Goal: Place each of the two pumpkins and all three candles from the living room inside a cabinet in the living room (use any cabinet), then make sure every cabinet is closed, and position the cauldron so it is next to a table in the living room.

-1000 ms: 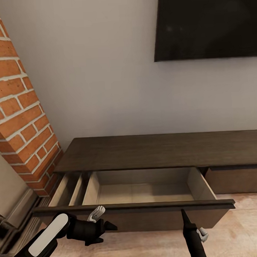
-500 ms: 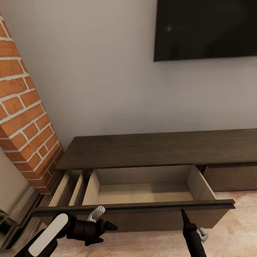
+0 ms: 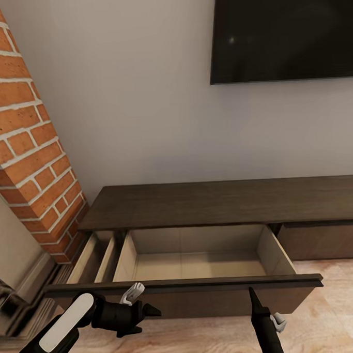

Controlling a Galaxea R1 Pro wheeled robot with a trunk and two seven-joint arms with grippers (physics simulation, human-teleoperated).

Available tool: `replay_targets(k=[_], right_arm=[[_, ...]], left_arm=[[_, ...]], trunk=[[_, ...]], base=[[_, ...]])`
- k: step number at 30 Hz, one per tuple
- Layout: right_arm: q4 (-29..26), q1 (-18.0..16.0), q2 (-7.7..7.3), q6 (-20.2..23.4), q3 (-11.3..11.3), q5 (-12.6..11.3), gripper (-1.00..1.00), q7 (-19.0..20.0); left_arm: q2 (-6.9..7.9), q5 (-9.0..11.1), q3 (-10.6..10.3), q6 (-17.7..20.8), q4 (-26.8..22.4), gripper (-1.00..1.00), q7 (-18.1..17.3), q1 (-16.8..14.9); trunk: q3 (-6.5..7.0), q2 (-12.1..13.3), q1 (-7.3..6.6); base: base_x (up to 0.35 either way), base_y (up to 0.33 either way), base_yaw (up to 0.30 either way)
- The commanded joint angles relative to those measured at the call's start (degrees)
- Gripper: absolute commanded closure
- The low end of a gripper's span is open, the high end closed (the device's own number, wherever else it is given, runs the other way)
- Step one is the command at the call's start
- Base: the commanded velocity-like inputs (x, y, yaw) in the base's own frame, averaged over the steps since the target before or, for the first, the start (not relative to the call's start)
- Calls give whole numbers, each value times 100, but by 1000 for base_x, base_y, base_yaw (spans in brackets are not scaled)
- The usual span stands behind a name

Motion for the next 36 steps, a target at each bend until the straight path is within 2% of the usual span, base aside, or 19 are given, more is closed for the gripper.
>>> replay_targets(k=[1,36], right_arm=[[33,-1,-7,22,3,-105,100,13],[33,-1,-7,22,3,-105,100,31]], left_arm=[[5,60,-10,-3,-7,-100,56,-6],[5,60,-10,-3,-7,-100,56,-8]], trunk=[[-6,-2,-1],[-6,-2,-1]], base=[[-21,0,0],[-49,0,0]])
